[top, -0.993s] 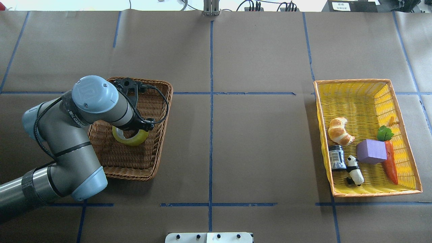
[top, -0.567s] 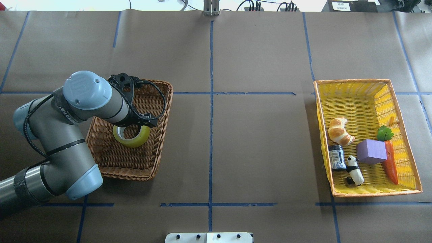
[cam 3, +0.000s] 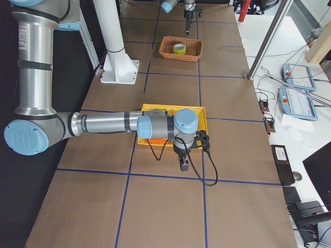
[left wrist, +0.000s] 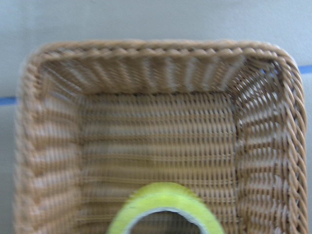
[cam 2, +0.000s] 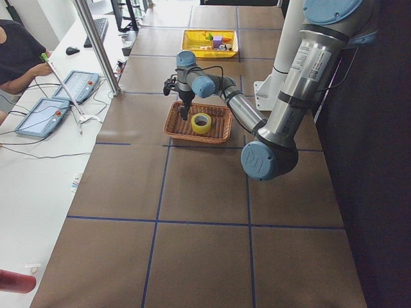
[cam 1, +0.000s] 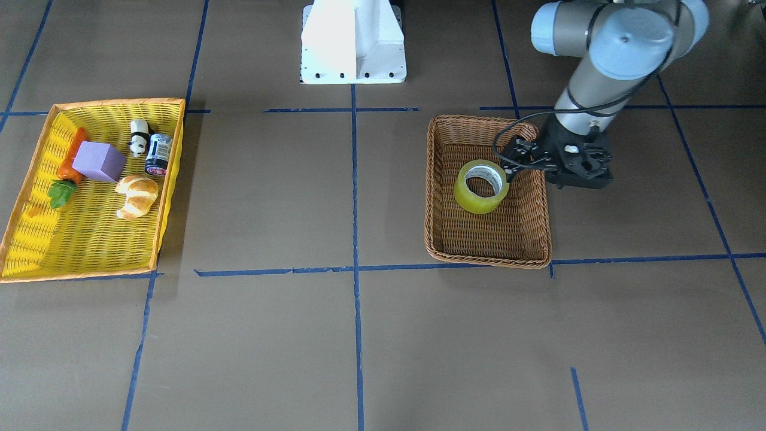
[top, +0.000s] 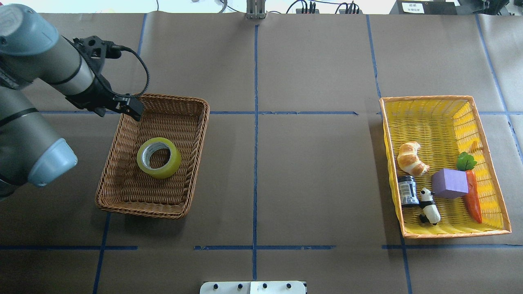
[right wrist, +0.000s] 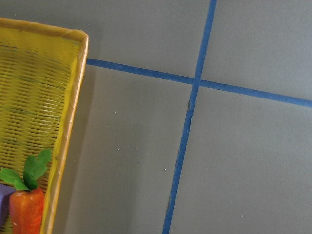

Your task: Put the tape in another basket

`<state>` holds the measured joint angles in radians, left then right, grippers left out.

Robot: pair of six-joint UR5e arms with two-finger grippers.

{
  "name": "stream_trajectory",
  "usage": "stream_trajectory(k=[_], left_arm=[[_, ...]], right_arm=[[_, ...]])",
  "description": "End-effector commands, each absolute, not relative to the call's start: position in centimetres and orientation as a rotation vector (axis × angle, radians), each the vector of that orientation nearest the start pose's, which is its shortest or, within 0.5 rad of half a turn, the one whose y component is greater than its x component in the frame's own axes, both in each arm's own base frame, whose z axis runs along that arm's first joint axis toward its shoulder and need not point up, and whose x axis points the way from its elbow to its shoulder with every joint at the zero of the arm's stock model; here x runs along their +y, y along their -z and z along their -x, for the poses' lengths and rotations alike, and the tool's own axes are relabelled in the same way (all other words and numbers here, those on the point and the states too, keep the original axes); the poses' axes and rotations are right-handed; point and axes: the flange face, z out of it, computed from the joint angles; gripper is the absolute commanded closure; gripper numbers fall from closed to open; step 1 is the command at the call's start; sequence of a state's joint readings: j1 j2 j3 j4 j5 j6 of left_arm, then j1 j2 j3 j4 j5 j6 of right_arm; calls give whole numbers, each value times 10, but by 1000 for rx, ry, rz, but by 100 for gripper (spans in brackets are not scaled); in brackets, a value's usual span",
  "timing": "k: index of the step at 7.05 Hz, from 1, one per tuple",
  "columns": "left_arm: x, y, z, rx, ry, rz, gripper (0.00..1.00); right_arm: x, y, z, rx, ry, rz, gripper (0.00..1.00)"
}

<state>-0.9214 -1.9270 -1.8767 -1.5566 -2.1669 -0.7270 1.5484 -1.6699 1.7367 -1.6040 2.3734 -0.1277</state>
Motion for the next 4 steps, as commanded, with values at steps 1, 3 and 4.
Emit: stream_trajectory(k=[1,3,4], left_arm=[[-534,-391,-200,816,-163,-132,0],[-532,-450,-114,808,-164,-136,0],[-521,-492,-66,803,-183,-136,0]], right_arm=[[-440,-653,-75,-849,78,-53,0],[-442,-647,-76,-846,74,-67,0],[-442,-648,-76,-846,73,-66,0]])
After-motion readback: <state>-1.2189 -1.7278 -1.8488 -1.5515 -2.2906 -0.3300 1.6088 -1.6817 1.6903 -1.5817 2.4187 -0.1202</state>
